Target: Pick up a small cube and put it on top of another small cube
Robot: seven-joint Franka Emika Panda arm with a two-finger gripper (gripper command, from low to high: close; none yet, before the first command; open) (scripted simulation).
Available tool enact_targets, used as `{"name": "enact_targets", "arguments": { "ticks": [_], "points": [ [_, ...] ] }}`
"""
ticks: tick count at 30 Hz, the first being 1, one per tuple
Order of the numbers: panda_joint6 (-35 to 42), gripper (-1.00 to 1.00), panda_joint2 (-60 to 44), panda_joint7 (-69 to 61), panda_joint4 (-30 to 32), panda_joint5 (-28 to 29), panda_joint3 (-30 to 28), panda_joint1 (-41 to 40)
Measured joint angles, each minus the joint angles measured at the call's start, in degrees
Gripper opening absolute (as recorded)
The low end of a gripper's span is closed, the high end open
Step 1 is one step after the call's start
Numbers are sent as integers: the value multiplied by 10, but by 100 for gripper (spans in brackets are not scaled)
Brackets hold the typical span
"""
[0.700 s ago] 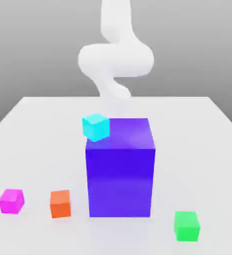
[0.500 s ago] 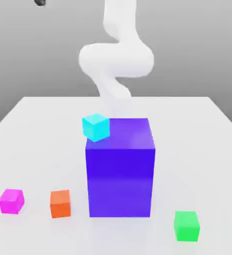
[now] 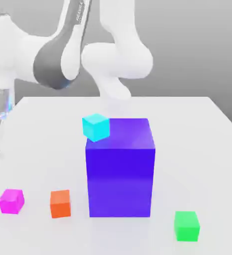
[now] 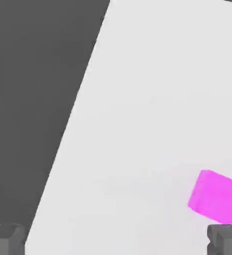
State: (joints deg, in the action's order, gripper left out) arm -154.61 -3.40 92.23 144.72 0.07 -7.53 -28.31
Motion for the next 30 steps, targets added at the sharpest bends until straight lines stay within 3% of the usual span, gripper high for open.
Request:
{"name": "enact_targets", "arguments": {
  "ticks": [8,9,16,20,23,30],
  "points": [
    [-103,0,-167,15,3,-85,12,-41],
    [-119,-100,-187,10,-1,-91,19,-48],
    [-123,-100,-191,10,-1,-91,22,-50],
    [-69,-100,-122,31,13,-63,2,-37],
    [-50,-100,-77,40,14,-15,2,-10],
    [-45,-100,-30,107,-3,94,89,126]
  ]
}}
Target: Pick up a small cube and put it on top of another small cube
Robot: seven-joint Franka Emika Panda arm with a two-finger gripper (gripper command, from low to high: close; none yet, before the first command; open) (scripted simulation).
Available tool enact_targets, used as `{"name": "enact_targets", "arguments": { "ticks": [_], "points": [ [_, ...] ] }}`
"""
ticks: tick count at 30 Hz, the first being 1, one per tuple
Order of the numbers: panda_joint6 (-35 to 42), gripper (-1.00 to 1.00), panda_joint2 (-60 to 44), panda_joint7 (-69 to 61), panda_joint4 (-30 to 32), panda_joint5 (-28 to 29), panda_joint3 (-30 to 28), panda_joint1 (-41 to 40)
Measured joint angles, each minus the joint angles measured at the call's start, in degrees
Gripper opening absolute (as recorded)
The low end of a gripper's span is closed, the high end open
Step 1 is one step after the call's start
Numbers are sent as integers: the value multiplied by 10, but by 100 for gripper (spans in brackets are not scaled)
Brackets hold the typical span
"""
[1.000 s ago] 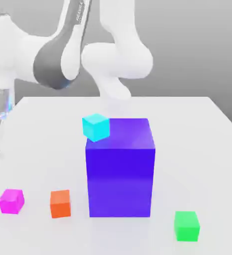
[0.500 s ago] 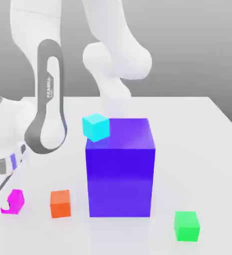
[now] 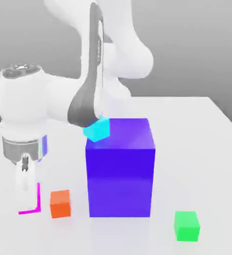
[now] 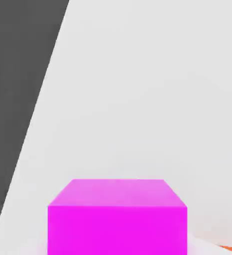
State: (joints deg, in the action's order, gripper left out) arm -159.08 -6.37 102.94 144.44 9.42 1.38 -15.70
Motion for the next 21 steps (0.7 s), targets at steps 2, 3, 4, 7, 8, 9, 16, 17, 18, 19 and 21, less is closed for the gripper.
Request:
{"name": "enact_targets", "arguments": {
  "ticks": [2,3,4,7,8,9,16,17,18,19,21],
  "points": [
    [2,-100,11,22,-1,24,26,47],
    [3,-100,15,33,-1,32,36,77],
    [6,-100,20,46,-1,42,49,105],
    [16,-100,31,92,0,66,91,199],
    [26,-100,32,117,0,63,107,233],
    [40,-100,29,140,-1,45,115,250],
    [47,-100,-40,223,-5,-40,111,246],
    [31,-100,-59,231,-6,-31,105,250],
    [13,-100,-79,238,-7,-21,98,255],
    [3,100,-90,243,-8,-16,94,258],
    [3,100,-90,243,-8,-16,94,258]
  ]
}}
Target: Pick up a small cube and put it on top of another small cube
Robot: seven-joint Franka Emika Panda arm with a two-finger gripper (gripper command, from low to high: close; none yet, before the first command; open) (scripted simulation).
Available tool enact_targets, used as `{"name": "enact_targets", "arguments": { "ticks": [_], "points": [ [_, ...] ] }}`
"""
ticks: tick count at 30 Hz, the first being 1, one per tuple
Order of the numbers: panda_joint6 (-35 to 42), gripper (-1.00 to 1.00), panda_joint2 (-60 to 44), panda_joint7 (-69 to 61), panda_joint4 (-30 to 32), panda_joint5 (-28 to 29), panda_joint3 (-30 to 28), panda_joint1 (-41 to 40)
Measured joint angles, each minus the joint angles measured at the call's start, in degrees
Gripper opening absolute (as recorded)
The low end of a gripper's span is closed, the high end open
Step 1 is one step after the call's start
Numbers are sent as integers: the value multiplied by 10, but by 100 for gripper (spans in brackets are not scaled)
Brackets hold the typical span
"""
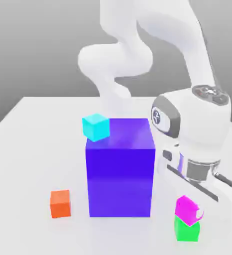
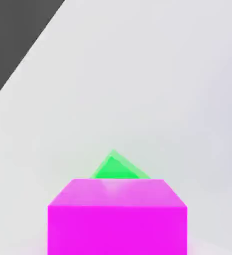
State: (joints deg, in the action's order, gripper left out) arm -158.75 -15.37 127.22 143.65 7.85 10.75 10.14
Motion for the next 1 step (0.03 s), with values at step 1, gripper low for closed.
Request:
{"name": "enact_targets", "arguments": {
  "ticks": [1],
  "points": [
    [0,100,0,0,0,0,0,0]
  ]
}}
